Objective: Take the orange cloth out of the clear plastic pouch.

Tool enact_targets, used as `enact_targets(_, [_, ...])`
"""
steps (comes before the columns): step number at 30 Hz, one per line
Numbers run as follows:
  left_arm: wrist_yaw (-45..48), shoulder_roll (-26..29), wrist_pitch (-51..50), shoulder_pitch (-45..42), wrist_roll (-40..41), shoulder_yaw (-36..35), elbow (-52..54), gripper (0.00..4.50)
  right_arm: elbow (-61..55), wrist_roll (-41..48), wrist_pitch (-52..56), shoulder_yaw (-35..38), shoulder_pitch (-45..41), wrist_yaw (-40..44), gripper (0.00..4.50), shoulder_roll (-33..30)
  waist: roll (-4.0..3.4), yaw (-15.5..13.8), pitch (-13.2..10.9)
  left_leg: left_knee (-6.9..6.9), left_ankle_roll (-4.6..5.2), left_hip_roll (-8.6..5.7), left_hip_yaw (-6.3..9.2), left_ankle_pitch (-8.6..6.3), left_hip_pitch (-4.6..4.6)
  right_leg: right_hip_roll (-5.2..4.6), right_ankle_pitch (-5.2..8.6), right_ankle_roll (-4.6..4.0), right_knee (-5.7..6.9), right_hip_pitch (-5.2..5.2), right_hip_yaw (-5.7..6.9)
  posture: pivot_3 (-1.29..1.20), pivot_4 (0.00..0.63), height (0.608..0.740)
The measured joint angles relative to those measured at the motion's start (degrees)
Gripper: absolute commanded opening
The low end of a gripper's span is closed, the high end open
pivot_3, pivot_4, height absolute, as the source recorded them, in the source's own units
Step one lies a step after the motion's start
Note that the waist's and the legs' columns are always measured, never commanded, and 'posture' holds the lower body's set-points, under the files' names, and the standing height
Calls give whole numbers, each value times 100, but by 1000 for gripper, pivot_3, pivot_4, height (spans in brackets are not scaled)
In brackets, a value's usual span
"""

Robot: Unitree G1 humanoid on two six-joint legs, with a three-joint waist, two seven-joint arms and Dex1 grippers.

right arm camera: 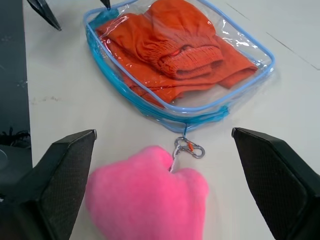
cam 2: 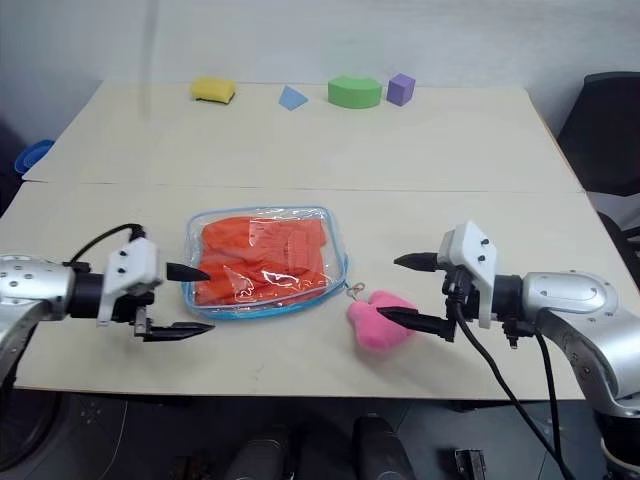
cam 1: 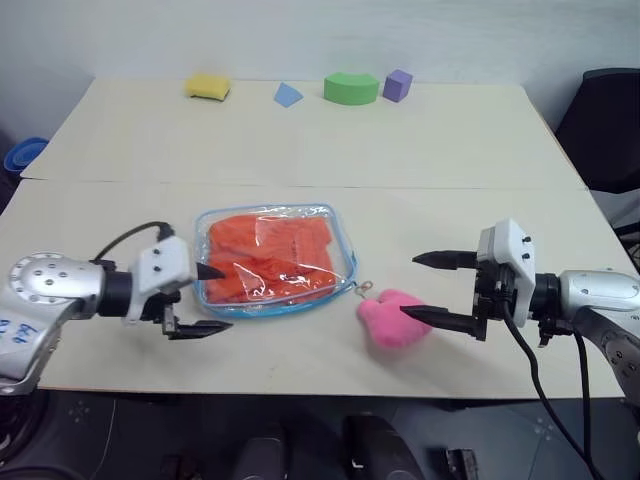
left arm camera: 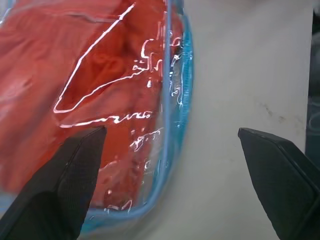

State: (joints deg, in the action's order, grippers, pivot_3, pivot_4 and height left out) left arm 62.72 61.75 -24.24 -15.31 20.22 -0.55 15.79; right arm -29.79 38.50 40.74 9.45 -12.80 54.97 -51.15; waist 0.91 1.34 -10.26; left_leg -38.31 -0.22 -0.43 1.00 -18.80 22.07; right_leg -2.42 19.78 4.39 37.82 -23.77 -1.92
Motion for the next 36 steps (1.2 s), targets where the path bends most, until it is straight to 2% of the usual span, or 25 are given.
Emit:
enact_targets(5, [-62, -478, 618, -423, -748, 657, -588, 4477, -152, 20, 53, -17, 8, -72, 4500, 0, 0, 8, 0, -2, 4, 0, 0, 0, 0, 2, 0, 0, 5, 0, 1, 0, 150, 740])
enact_targets(6, [-70, -511, 726, -457, -852, 719, -655, 4299, -167, 32, 53, -19, 10, -57, 4500, -1, 0, 9, 0, -2, 4, 0, 1, 0, 1, 4, 0, 0, 7, -1, 1, 0, 150, 740])
enact_targets(9, [-105, -595, 1016, -521, -1134, 814, -815, 3573, -192, 123, 54, -18, 8, 25, 4500, -11, 0, 8, 0, -5, 3, 0, 1, 0, 1, 3, 0, 0, 9, 0, 1, 0, 150, 740])
enact_targets(14, [-43, -619, 1466, -526, -1377, 830, -1021, 1990, -226, 254, 78, -18, -87, 66, 4500, -79, 0, 8, 0, -10, 4, 0, 2, 0, 0, 3, 0, 0, 9, 0, 1, 0, 150, 740])
enact_targets(19, [291, -618, 2430, -595, -1509, 842, -1428, 519, -248, 318, 75, -18, -106, 221, 4500, -233, 0, 5, 0, -11, 3, 0, 2, 0, 0, 2, 0, 0, 8, 0, 2, 0, 150, 740])
enact_targets(28, [922, -906, 4362, -1373, -1758, 1143, -2434, 519, -347, 477, 32, 178, 212, 707, 4500, -595, 0, -39, 0, -40, 14, 0, 2, -6, 3, 2, 0, 1, 14, 6, 6, 0, 150, 740])
enact_targets(33, [1002, -1361, 5500, -2204, -2067, 1432, -3602, 519, -401, 475, 8, 284, 476, 731, 4500, -637, 0, -149, 0, -71, 19, 0, 0, -10, 12, 3, -2, 3, 21, 7, 8, 0, 150, 740])
enact_targets(36, [990, -1430, 6002, -2542, -2314, 1528, -4246, 519, -428, 457, -47, 356, 582, 731, 4500, -656, 0, -147, 0, -74, 19, -1, -1, -10, 13, 4, -3, 5, 20, 8, 8, 0, 150, 740])
